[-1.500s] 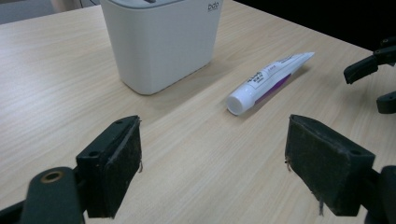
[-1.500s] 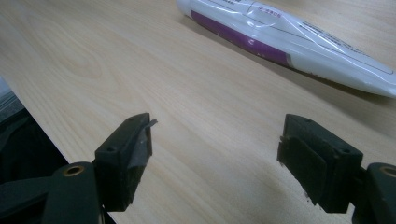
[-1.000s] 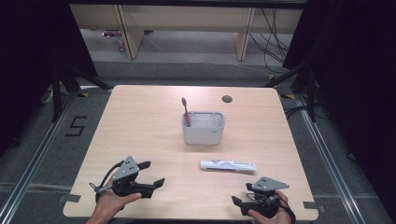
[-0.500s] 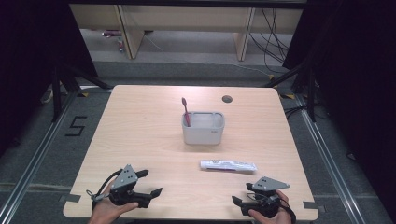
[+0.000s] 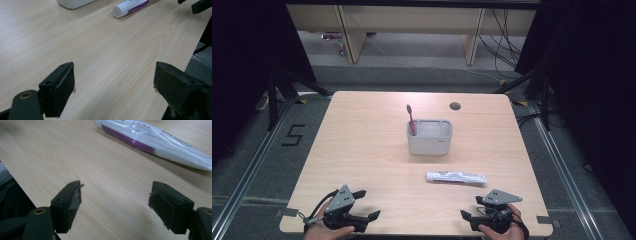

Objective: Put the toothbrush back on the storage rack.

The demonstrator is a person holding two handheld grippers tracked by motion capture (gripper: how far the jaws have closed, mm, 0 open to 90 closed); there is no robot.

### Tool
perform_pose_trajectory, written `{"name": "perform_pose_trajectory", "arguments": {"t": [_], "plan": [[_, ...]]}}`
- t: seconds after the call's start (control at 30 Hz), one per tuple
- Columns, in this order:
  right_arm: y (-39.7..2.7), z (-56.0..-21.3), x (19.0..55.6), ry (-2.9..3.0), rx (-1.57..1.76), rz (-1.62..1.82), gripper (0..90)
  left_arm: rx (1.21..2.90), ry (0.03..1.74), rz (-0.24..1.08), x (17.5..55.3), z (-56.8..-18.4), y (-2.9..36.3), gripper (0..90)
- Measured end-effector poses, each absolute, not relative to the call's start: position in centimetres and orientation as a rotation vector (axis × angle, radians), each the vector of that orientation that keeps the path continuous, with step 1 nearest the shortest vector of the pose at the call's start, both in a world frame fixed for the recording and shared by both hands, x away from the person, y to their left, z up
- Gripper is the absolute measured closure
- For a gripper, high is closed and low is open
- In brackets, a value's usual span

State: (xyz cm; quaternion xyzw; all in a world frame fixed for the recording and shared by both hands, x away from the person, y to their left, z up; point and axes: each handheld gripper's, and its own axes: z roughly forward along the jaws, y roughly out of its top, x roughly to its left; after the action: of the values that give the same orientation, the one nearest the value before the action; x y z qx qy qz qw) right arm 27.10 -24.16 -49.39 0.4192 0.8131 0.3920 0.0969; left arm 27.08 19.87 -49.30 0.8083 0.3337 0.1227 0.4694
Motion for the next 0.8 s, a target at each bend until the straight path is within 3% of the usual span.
{"name": "perform_pose_trajectory", "arguments": {"t": [0.37,0.8], "plan": [[-24.1,-49.3,27.1,2.405,1.242,1.151,25.8,2.000,0.833,0.291,26.2,-49.8,20.6,17.0],[-24.2,-49.4,27.1,2.401,1.234,1.136,25.8,2.136,0.788,0.322,24.8,-50.5,20.7,17.1]]}}
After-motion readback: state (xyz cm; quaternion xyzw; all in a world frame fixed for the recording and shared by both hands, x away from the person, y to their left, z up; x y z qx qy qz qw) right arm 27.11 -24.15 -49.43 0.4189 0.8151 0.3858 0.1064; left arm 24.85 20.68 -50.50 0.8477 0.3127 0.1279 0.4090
